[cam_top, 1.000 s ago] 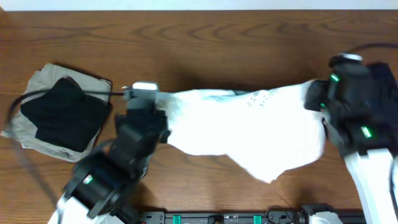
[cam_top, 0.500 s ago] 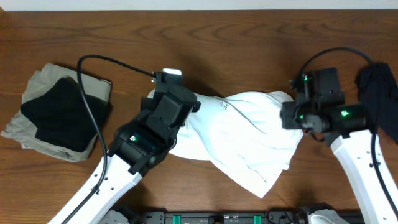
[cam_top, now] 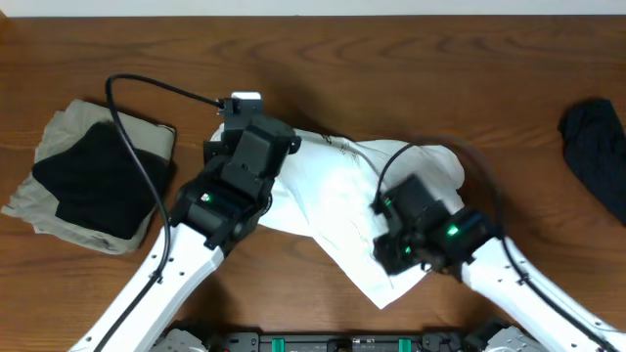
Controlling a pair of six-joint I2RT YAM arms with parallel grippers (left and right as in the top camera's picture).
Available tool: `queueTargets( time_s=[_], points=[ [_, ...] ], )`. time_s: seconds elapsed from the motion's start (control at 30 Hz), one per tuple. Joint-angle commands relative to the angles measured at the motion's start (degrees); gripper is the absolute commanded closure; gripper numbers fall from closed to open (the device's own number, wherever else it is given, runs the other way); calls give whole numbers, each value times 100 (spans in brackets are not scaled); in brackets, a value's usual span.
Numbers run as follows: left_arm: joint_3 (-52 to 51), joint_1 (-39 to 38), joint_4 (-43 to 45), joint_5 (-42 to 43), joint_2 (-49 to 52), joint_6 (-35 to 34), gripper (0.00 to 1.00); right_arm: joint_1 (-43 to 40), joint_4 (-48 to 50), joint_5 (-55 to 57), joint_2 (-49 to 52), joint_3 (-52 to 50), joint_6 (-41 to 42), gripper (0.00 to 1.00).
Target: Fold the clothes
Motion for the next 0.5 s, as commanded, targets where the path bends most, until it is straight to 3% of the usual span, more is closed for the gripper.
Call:
queueTargets(
  time_s=[0.0, 0.2, 0.47],
  points=[
    [42, 37, 42, -149, 74, 9, 94, 675, 70, -105, -24, -138, 544, 54],
    [42, 37, 37, 109, 118, 9, 94, 1751, 24, 289, -22, -271, 1377, 54],
    [42, 37, -55, 146, 118, 9, 94, 2203, 214, 448, 203, -597, 2000, 54]
  ],
)
